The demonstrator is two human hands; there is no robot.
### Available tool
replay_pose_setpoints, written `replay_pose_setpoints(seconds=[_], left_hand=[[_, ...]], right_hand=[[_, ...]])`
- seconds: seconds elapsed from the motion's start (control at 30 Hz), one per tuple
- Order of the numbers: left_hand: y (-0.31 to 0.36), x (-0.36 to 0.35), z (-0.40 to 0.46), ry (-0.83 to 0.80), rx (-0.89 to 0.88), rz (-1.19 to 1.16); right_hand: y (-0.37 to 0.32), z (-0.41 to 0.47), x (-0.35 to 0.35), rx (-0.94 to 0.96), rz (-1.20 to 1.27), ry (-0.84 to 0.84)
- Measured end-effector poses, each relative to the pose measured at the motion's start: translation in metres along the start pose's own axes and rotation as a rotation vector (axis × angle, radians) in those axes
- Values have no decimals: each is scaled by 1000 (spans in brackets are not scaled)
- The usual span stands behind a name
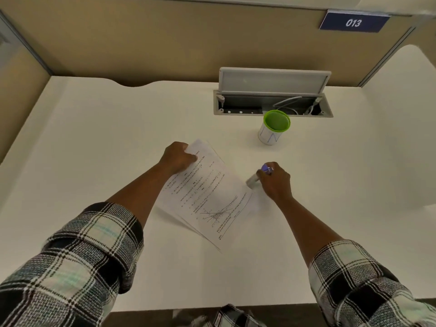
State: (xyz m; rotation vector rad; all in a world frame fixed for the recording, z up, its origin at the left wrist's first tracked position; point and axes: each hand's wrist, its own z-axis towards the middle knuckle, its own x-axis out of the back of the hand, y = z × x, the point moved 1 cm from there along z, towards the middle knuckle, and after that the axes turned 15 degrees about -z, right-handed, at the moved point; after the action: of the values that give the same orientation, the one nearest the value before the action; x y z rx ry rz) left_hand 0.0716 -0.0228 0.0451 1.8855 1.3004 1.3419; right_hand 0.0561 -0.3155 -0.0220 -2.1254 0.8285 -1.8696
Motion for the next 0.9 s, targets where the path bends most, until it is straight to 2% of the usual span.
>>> replay_pose_setpoints(seconds=[0.23, 0.33, 0.47, 0.57, 0.73, 0.9], left_hand=[[-11, 6, -13, 28, 56, -222], [-14, 7, -20, 26, 51, -324], [-16, 9, -25, 26, 93, -422], [-18, 10, -27, 7, 146, -484], [-27, 10, -31, -28, 161, -564], [-29, 12, -32, -83, 180, -608]], right_hand=[[-56, -12, 5, 0, 703, -349], [-74, -21, 3, 16, 808, -491], [-90, -27, -1, 10, 877, -565], [-92, -32, -4, 23, 813, -552], [-87, -39, -6, 219, 462, -403], [-89, -41, -5, 368, 222, -292]])
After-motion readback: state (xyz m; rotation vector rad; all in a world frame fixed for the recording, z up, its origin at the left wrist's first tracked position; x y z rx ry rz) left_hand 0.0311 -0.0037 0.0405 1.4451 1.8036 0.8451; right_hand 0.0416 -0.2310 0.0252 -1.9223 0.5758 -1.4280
